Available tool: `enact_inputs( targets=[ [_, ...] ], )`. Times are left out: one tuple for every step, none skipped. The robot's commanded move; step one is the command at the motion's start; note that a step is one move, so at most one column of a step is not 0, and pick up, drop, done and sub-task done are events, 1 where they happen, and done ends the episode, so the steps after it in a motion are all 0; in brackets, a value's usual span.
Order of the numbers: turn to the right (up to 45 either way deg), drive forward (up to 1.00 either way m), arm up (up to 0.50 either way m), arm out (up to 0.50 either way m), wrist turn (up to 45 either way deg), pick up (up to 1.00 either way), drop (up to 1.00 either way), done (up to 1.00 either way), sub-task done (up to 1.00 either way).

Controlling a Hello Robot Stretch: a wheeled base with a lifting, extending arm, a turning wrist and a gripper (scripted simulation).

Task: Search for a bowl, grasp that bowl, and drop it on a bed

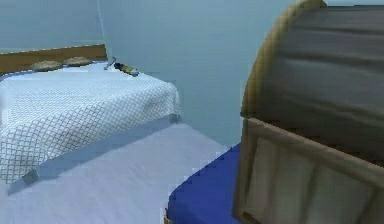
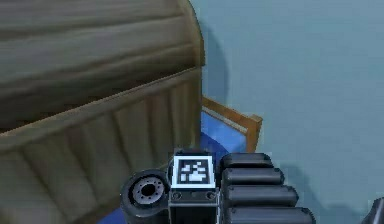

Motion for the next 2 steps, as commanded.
enact_inputs(
  targets=[
    [18.0,0.0,0.0,0.0,0.0,0.0,0.0,0.0,0.0],
    [45.0,0.0,0.0,0.0,0.0,0.0,0.0,0.0,0.0]
  ],
)
